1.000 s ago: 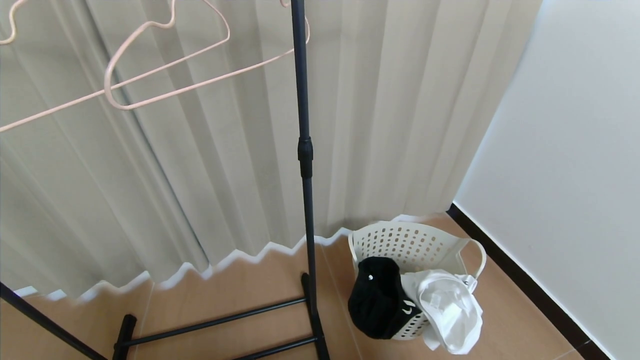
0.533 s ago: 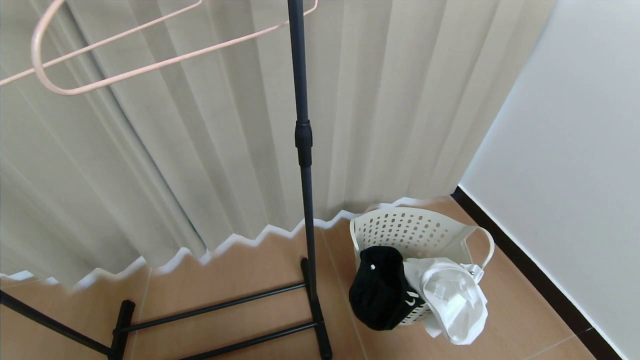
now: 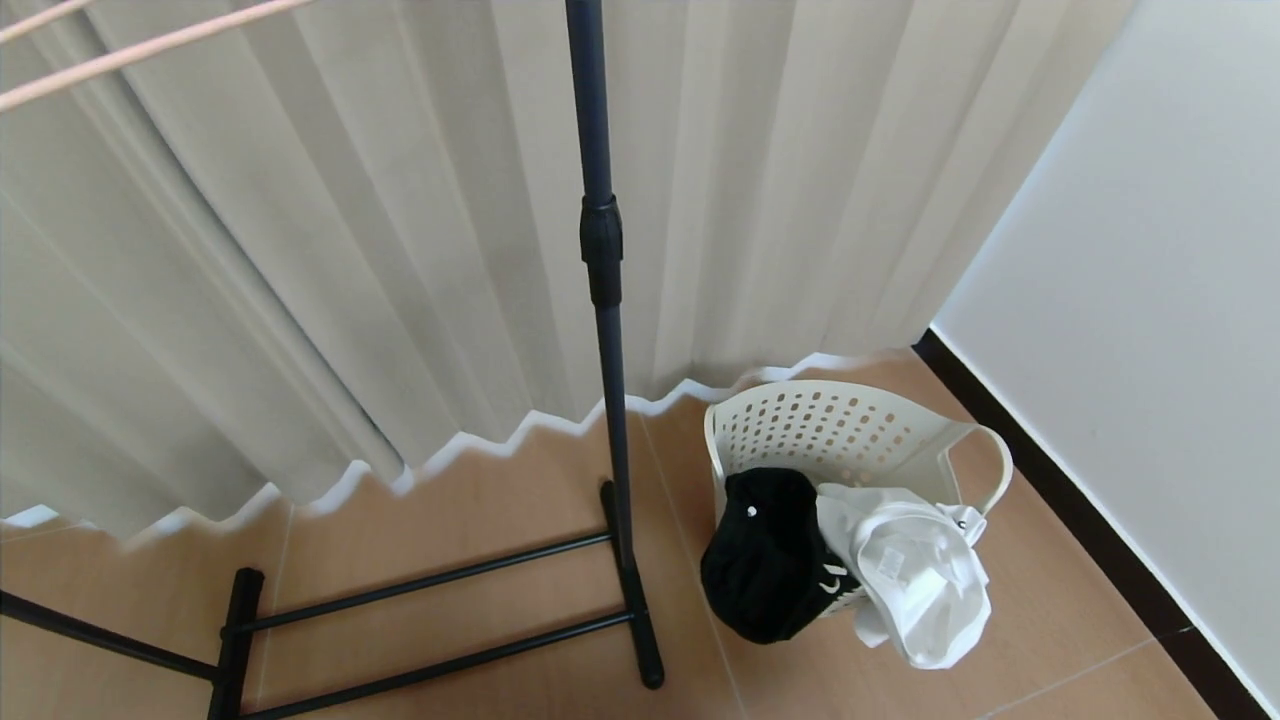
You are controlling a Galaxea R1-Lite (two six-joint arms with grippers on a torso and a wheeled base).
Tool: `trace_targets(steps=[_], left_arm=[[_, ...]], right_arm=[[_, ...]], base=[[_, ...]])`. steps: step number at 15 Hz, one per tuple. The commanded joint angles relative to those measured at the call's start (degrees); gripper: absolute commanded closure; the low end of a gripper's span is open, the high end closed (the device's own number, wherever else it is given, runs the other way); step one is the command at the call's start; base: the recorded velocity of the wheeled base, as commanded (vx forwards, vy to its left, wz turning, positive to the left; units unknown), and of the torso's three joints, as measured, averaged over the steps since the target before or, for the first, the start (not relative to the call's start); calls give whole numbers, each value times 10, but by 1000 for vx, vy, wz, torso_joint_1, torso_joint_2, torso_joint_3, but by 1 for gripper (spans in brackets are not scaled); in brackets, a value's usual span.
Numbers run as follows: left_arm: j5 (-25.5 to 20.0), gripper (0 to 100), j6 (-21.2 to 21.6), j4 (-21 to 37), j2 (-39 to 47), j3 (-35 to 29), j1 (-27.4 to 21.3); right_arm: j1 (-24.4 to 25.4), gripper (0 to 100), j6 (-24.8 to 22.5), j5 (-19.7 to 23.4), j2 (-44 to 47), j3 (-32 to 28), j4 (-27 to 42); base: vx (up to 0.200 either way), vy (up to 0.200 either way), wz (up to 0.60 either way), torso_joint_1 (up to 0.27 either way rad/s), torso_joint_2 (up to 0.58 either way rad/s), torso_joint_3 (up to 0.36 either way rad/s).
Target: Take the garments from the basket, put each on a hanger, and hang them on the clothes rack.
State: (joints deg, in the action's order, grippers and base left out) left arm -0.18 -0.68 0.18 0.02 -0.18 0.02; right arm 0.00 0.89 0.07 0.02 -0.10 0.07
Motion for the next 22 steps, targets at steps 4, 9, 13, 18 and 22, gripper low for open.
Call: trace_targets(steps=[4,9,13,18,22], left_arm=[[0,0,0,0,1,0,0],[0,0,0,0,1,0,1],[0,0,0,0,1,0,1],[0,0,-1,0,1,0,0],[0,0,-1,0,1,0,0]], right_arm=[[1,0,-1,-2,1,1,-1],[0,0,-10,2,1,0,2],[0,0,-11,2,1,-1,5],[30,0,-11,5,54,-2,6],[182,0,-11,3,321,-8,-104]], base=[[0,0,0,0,4,-199],[0,0,0,0,1,-198],[0,0,0,1,4,-199],[0,0,0,4,2,-132],[0,0,0,0,0,0]])
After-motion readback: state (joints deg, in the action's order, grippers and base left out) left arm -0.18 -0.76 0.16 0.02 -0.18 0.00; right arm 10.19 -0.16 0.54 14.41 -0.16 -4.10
